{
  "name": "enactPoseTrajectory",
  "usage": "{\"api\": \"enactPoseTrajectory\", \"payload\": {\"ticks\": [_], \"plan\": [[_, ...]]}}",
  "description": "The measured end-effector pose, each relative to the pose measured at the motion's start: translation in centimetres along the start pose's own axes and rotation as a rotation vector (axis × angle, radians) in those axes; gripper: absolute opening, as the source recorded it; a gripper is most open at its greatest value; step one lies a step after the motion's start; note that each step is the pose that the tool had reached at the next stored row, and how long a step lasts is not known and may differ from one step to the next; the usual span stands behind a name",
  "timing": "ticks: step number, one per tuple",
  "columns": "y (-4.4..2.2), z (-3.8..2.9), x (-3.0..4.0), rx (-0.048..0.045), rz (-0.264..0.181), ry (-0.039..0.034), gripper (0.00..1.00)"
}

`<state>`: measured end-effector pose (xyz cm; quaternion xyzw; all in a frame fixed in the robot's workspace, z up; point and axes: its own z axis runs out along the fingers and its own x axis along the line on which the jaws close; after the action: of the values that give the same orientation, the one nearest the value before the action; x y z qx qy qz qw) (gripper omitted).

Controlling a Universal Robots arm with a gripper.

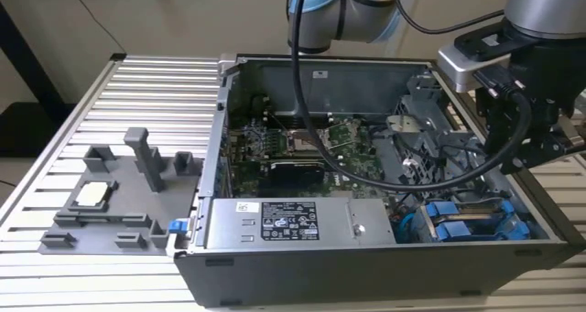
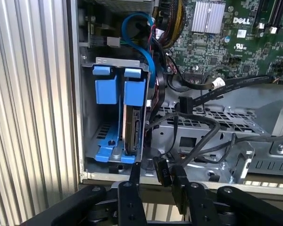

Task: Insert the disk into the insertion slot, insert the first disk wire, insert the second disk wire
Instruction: 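Insert the first disk wire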

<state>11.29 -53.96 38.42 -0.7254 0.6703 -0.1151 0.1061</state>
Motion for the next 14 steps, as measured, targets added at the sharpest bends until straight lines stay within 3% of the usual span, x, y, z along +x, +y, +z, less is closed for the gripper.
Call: {"api": "enactPoseTrajectory", "payload": {"ticks": [3,9,14], "plan": [[0.02,0.01,-0.01,0.0007,-0.001,0.0023,0.4],[0.1,0.14,-0.08,-0.0181,-0.01,0.029,0.4],[0.04,-0.24,-0.14,-0.0186,-0.01,0.0297,0.4]]}}
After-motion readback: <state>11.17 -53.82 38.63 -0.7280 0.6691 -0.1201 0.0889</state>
